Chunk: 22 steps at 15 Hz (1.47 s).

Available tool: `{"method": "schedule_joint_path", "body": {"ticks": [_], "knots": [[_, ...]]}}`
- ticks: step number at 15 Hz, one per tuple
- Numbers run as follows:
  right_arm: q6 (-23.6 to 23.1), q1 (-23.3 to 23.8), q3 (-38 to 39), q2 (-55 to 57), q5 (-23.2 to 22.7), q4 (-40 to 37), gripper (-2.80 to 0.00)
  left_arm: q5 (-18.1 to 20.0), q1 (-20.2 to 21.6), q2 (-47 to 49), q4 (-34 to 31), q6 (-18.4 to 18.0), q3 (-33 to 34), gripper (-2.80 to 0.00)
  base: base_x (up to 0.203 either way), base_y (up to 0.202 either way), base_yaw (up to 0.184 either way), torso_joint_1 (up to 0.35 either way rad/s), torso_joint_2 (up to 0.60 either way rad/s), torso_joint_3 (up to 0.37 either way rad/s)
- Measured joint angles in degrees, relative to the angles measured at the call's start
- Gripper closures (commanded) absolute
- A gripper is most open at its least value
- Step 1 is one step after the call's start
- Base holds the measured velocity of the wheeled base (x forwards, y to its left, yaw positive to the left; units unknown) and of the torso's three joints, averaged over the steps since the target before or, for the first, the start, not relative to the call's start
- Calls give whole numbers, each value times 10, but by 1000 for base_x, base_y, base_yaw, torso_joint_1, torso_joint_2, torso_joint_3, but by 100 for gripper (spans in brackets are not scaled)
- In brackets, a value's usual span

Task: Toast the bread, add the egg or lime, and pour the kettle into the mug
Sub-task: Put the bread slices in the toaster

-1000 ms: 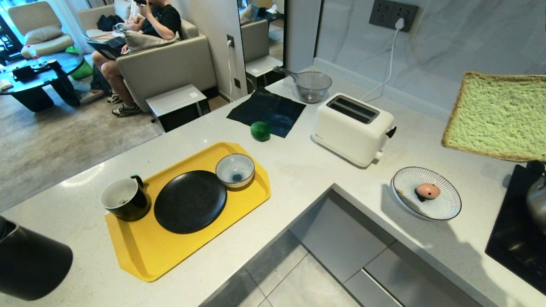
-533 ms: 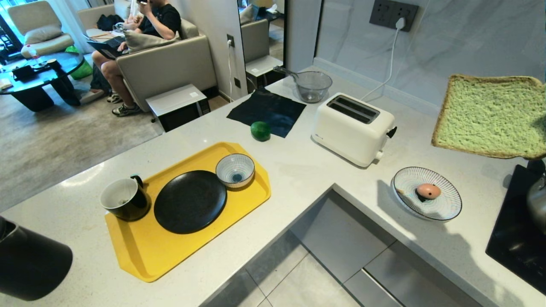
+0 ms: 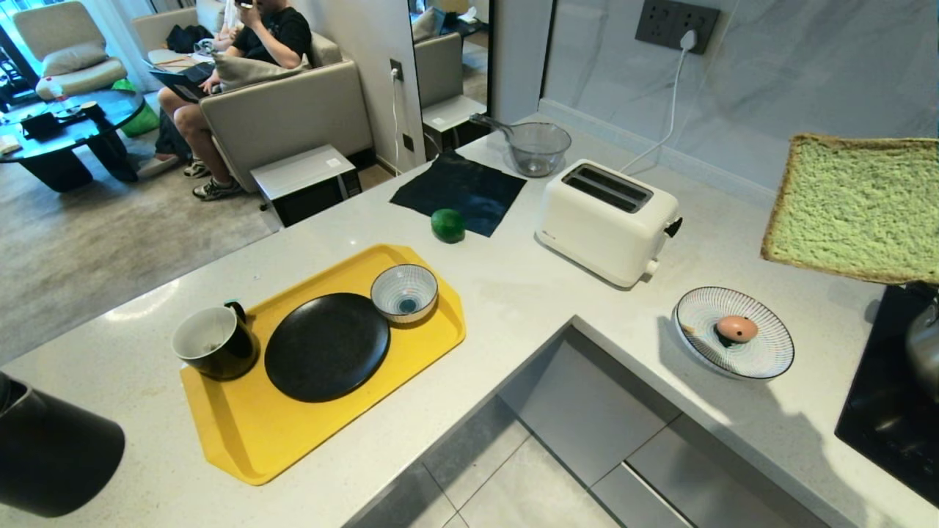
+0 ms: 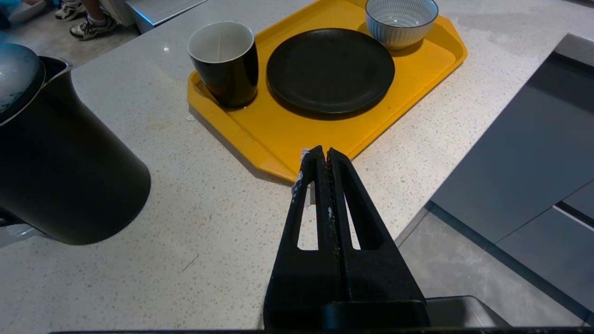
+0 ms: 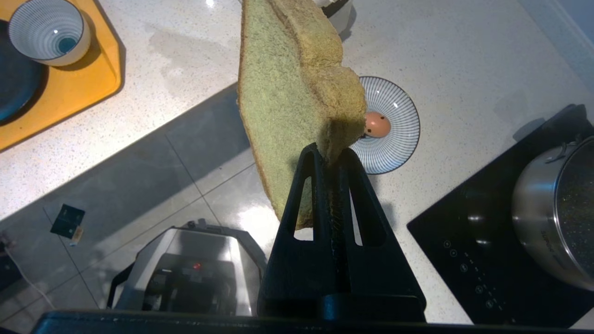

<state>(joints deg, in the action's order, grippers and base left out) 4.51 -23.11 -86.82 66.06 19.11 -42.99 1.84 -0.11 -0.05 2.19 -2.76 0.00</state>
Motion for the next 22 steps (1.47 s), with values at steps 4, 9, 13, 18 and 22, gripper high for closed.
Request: {"method": "schedule_joint_path", "body": {"ticks": [4,9,13,18,22], "knots": [[-8,0,2,-4,0,1,0,0,0,0,0,1,0,0,0,0,0,0,0,0],[-12,0,2,-2,0,1,0,1,0,0,0,-1,0,0,167,0,-1,5,0,2],[-12,0,3,0,0,1,0,1,0,0,0,-2,0,0,53,0,0,5,3,1],[-12,0,5,4,0,2,0,1,0,0,0,1,0,0,0,0,0,0,0,0],[-16,0,2,9,0,3,0,1,0,0,0,2,0,0,0,0,0,0,0,0]]}}
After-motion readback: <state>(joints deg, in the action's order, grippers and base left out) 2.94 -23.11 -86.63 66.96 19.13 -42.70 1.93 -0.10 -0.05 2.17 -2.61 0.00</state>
